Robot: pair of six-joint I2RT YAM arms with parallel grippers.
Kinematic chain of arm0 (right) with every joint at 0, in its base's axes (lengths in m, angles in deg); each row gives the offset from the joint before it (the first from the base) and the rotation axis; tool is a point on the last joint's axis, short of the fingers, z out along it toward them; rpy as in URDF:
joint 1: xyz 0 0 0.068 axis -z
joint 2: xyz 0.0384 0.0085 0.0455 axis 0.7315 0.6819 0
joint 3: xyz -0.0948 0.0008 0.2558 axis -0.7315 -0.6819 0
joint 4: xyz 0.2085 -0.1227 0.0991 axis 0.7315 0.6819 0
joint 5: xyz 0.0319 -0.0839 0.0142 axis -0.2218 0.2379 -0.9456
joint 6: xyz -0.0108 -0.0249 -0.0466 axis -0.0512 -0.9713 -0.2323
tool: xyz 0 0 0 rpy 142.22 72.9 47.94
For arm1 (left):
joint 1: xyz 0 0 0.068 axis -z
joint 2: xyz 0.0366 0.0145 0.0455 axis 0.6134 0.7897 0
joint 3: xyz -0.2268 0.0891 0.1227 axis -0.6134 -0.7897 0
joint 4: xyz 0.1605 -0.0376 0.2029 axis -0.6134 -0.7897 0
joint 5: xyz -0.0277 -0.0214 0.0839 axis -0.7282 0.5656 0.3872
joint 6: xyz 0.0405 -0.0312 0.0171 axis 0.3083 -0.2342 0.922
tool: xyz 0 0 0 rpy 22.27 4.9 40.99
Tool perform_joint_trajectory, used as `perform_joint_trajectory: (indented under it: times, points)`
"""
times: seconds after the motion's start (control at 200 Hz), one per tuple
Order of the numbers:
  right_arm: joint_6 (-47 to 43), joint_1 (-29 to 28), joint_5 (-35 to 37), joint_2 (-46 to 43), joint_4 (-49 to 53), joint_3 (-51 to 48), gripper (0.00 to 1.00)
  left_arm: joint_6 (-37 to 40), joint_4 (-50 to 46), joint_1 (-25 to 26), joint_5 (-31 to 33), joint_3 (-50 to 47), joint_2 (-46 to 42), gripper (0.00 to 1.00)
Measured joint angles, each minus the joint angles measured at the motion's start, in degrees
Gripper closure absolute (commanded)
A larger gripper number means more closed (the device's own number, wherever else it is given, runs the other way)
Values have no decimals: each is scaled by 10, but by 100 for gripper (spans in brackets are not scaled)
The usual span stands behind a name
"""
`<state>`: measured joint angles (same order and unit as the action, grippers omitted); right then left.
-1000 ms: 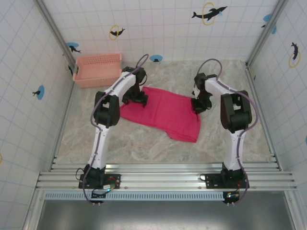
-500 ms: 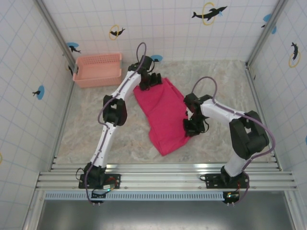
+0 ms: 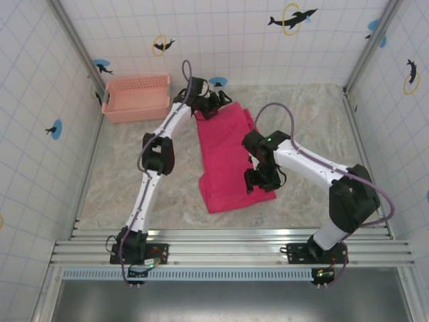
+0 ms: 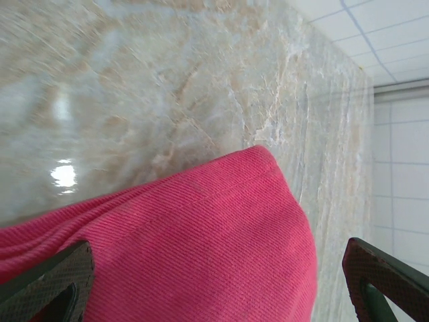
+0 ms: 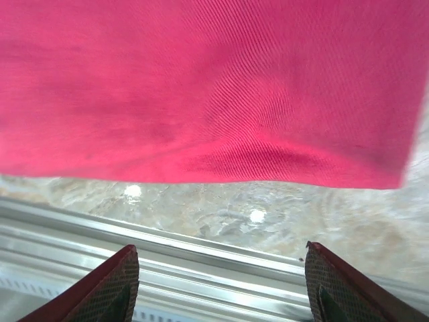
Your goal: Roll up the long pants
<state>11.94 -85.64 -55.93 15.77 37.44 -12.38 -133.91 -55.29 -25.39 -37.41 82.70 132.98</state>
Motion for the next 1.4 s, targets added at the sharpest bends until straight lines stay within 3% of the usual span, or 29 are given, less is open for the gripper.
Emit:
perform_joint_trajectory:
  times: [0.175, 0.465, 0.556, 0.666, 0.786, 0.901, 1.141, 1.396]
  points:
    - [-131, -36, 88, -41, 59, 66, 33, 92, -32, -25, 20, -86, -79, 2]
    - [-391, -151, 229, -43, 56, 33, 35, 316, -141, -21, 184, -187, -347, 3]
    - [-440, -177, 240, -27, 31, -9, 36, 347, -150, -19, 214, -299, -450, 3]
    - [-473, -189, 246, 10, -2, -42, 36, 356, -148, -18, 242, -514, -565, 2]
    - [-497, -200, 248, 26, -43, -63, 36, 350, -159, -18, 256, -698, -608, 3]
    - [-515, -202, 245, 39, -73, -67, 41, 341, -191, -8, 267, -798, -629, 3]
    - [-526, -210, 228, 140, -104, -47, 60, 334, -238, 10, 304, -820, -730, 2]
    - [-496, -218, 188, 208, -103, 47, 69, 338, -302, 10, 376, -806, -734, 3]
